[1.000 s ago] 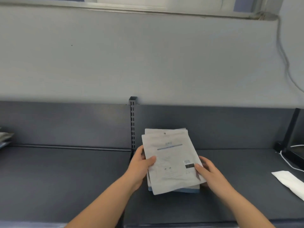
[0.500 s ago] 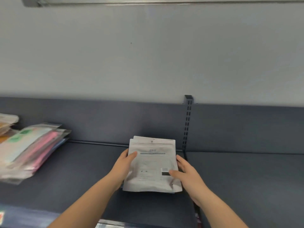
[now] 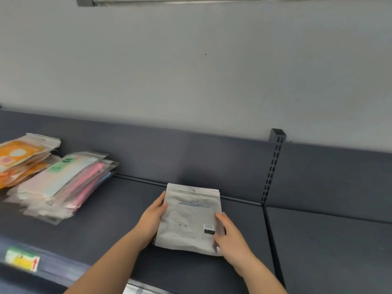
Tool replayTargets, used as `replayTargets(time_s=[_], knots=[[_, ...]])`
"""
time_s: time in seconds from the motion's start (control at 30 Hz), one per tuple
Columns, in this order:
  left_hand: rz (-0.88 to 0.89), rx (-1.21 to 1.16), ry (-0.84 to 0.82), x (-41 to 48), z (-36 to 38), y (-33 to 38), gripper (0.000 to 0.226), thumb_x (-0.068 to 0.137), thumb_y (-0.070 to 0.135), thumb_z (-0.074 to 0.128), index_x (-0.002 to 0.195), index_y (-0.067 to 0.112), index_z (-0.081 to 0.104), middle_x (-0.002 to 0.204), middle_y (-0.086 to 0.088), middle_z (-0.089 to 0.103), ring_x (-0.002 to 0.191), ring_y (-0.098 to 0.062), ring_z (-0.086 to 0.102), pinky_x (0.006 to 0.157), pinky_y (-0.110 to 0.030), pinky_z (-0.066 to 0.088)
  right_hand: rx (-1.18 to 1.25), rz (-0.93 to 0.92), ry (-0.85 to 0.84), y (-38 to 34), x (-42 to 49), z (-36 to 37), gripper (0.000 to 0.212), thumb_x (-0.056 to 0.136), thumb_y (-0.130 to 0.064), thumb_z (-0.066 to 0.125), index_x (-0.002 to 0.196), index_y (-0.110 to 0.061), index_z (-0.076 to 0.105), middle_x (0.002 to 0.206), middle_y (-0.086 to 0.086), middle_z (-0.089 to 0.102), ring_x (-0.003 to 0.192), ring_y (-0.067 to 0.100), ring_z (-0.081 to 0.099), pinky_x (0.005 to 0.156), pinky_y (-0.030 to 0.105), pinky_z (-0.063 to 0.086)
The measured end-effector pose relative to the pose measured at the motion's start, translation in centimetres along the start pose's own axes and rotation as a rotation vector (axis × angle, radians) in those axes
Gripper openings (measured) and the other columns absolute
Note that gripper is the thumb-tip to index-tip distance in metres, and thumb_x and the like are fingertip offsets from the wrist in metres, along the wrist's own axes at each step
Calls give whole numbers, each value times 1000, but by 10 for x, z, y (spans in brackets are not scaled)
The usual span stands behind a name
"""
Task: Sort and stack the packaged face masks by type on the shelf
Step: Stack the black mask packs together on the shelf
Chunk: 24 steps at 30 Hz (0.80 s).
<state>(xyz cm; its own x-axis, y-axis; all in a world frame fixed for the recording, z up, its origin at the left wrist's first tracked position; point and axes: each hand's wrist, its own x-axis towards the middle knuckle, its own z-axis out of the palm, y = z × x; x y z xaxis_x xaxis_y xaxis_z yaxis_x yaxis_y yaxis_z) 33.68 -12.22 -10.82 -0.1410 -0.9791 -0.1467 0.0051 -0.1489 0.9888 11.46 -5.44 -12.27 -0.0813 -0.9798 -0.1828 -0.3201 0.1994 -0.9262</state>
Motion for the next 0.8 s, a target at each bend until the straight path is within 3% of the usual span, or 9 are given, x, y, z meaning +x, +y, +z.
replayTargets(time_s=[0.1, 0.17, 0.3, 0.4, 0.5, 0.6, 0.67, 0.73, 0.8], knots=[[2, -8, 25, 1, -1, -1, 49, 104, 11, 40, 142, 42, 43, 123, 23, 62, 107, -4, 64, 84, -25, 53, -173, -72, 29, 0, -1, 12, 56, 102, -6, 37, 154, -26, 27, 163, -13, 5, 150, 9, 8, 120, 24, 13], [8, -34, 48, 2, -6, -3, 55, 102, 4, 40, 145, 39, 40, 121, 27, 59, 105, 1, 62, 80, -19, 51, -301, -104, 68, -1, -2, 23, 55, 104, -14, 33, 156, -24, 20, 164, -10, 0, 150, 14, 5, 121, 28, 9], [12, -115, 89, 1, -12, -10, 48, 99, 4, 44, 134, 33, 59, 148, 15, 47, 130, -11, 50, 103, -29, 44, -503, -105, 135, -2, -5, 37, 57, 104, -25, 28, 157, -23, 8, 165, -4, -7, 150, 20, 5, 122, 32, 13], [12, -232, 43, 4, -18, -13, 43, 100, 4, 43, 130, 25, 64, 152, 11, 42, 136, -15, 45, 113, -37, 38, -546, -91, 165, 0, -4, 41, 57, 103, -26, 28, 157, -21, 9, 165, -2, -3, 150, 20, 8, 121, 32, 14], [10, -248, 8, 7, -19, -14, 41, 100, 9, 44, 130, 28, 63, 150, 8, 47, 134, -17, 48, 115, -40, 37, -583, -98, 174, 1, -7, 43, 57, 104, -29, 27, 157, -20, 10, 165, -1, -1, 150, 20, 8, 121, 32, 14], [31, -54, -48, 8, -18, -11, 49, 99, 6, 45, 144, 25, 47, 158, 12, 32, 142, -13, 36, 115, -28, 32, -594, -93, 198, 0, -10, 45, 56, 104, -28, 27, 157, -20, 13, 165, -1, 3, 149, 20, 11, 120, 31, 16], [35, 122, -122, 7, -20, -6, 59, 97, 4, 46, 152, 22, 35, 161, 15, 18, 147, -10, 24, 105, -18, 29, -633, -84, 230, -3, -10, 48, 56, 103, -28, 26, 157, -20, 13, 165, 0, 5, 149, 20, 15, 120, 31, 17], [57, 299, -184, 9, -28, -4, 64, 97, 11, 49, 154, 26, 27, 164, 14, 9, 149, -10, 16, 105, -17, 24, -693, -68, 258, -6, -12, 52, 56, 103, -29, 26, 157, -22, 12, 165, -1, 5, 148, 19, 17, 119, 31, 20], [112, 558, -281, 8, -44, -4, 66, 99, 27, 48, 157, 32, 15, 165, 9, 1, 151, -14, 6, 117, -25, 14, -725, -48, 261, -10, -13, 55, 56, 103, -28, 26, 157, -24, 13, 165, -2, 6, 148, 19, 19, 119, 32, 22]])
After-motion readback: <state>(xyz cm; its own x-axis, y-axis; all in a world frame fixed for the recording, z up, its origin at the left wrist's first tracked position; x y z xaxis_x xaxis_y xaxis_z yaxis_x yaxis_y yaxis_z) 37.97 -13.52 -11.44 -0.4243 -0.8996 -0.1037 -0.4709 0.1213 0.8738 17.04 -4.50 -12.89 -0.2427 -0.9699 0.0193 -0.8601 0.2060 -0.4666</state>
